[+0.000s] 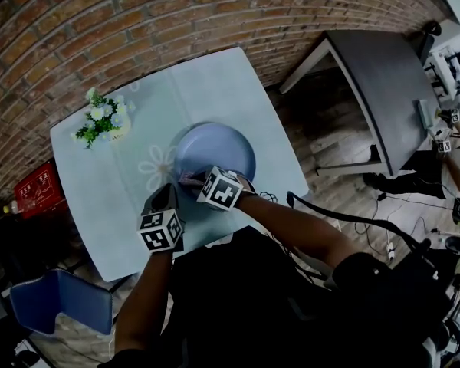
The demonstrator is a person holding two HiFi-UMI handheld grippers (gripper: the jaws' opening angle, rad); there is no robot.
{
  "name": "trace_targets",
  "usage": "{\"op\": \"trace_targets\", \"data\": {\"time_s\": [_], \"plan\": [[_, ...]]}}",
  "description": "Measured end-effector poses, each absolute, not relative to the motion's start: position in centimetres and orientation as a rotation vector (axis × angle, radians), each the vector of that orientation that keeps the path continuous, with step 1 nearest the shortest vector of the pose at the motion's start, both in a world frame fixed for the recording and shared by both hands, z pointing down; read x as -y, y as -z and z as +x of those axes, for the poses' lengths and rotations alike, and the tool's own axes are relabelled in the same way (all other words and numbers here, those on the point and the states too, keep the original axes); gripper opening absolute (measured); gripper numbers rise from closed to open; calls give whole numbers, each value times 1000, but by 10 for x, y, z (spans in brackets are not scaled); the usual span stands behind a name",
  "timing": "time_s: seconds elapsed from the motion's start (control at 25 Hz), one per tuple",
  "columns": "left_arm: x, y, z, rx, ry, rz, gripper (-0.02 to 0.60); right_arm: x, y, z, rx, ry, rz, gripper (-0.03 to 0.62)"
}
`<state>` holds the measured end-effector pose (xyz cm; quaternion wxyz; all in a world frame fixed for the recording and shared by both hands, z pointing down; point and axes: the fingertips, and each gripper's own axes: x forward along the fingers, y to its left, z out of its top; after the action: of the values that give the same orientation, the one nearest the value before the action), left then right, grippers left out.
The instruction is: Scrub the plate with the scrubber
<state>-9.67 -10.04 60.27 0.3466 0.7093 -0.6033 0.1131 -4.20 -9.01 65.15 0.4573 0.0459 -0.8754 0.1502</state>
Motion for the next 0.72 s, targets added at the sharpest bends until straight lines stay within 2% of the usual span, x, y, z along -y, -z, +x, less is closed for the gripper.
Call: {"op": "trace_targets", "data": {"time_s": [0.4, 0.72], "plan": [[104, -598, -88, 1556, -321, 1881, 15, 73, -643, -27, 2184, -592, 15, 64], [106, -596, -89, 1571, -310, 1864, 15, 90, -630, -12, 2220, -599, 81, 64]]}}
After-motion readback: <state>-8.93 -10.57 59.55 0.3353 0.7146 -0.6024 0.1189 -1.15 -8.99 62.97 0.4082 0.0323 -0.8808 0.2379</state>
